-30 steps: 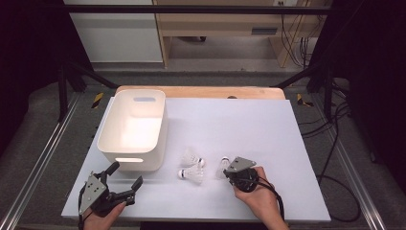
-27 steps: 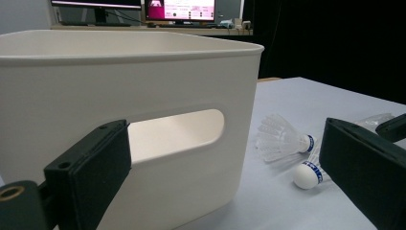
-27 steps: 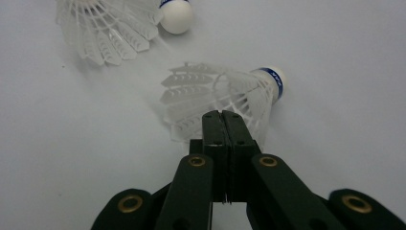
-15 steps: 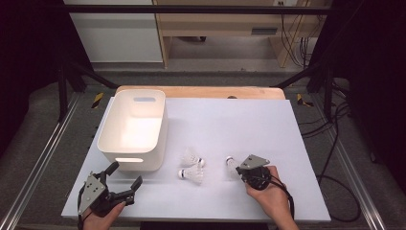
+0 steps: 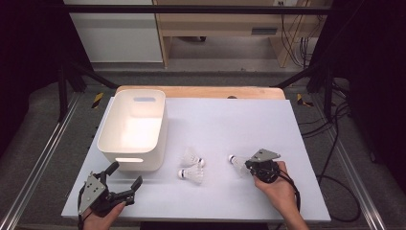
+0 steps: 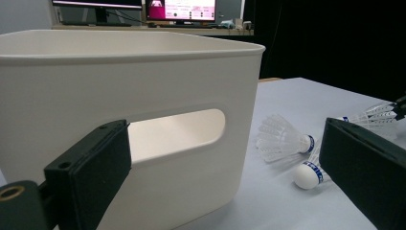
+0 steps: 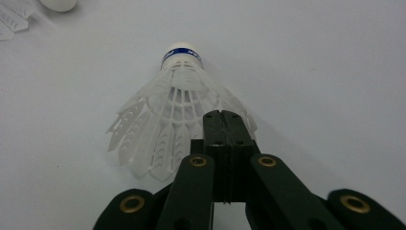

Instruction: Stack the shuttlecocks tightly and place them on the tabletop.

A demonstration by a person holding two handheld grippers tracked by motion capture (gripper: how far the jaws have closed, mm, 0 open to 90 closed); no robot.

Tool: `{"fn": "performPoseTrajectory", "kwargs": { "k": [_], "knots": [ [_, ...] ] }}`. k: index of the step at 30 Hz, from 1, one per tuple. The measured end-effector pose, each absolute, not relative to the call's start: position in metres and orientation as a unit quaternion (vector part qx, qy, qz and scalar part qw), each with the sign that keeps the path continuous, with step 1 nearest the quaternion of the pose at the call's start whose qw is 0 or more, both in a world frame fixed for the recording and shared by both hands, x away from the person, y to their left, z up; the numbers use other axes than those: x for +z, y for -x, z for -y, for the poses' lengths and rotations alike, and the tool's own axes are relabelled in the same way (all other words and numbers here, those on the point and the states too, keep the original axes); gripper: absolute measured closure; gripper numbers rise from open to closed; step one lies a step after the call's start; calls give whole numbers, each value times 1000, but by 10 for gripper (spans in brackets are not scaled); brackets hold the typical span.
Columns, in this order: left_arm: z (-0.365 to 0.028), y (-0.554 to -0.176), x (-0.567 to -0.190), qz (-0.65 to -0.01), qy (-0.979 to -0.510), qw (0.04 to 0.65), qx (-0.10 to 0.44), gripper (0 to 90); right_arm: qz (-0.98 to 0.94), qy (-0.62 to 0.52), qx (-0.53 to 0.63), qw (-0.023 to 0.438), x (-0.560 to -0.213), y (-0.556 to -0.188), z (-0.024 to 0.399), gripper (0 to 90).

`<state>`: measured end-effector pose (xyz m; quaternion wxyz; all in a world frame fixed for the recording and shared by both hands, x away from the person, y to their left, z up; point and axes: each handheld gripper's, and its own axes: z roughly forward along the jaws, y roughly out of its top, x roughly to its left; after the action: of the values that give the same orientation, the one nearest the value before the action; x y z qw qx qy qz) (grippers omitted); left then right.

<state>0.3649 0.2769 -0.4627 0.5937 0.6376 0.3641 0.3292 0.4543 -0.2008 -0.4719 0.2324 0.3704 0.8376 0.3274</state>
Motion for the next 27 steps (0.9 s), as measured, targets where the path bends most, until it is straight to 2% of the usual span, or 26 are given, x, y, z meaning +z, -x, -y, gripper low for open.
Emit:
{"fn": "performPoseTrajectory", "kwargs": {
  "k": [13, 27],
  "knots": [
    [-277, -365, -463, -365, -637, 594, 329, 39, -834, -371, 340, 226, -472, -452, 201, 900],
    [-278, -365, -463, -366, -635, 597, 327, 39, -812, -396, 389, 180, -470, -444, 206, 900]
  ]
}}
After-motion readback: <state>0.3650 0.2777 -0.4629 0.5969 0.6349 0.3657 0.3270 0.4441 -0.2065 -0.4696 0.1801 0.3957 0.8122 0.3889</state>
